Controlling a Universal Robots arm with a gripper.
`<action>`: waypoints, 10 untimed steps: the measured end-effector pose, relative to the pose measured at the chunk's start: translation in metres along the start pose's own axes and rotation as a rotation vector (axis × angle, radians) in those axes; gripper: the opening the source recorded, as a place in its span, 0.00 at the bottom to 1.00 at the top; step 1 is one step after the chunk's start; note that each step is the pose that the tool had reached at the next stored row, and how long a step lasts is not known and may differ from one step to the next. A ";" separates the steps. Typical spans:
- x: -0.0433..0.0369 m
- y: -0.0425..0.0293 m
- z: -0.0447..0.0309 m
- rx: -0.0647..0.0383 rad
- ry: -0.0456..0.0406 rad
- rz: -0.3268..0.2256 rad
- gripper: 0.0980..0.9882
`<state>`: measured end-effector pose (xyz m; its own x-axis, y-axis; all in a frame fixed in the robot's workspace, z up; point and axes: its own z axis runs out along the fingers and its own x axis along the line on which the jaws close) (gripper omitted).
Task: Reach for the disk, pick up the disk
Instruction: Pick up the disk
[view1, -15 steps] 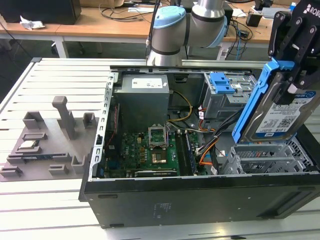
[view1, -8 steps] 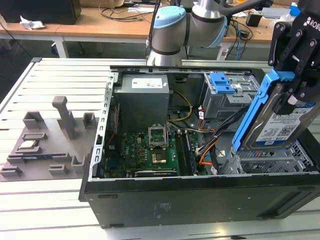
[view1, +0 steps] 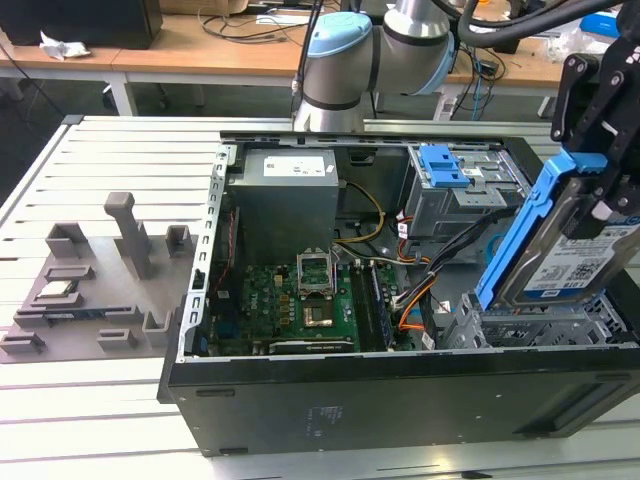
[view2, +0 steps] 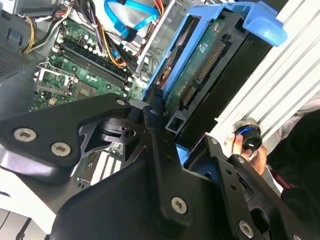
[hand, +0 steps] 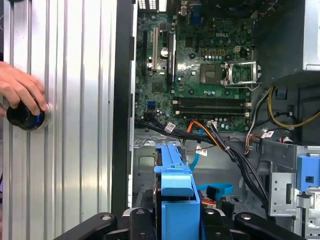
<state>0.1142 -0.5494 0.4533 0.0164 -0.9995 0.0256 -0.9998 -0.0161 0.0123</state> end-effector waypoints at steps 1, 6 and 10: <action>0.0004 0.0000 0.0005 0.000 -0.0001 0.000 0.30; 0.0008 -0.0010 0.0013 0.000 0.0001 0.000 0.30; 0.0008 -0.0010 0.0013 0.000 0.0001 0.000 0.30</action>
<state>0.1152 -0.5502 0.4521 0.0164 -0.9995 0.0256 -0.9998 -0.0161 0.0124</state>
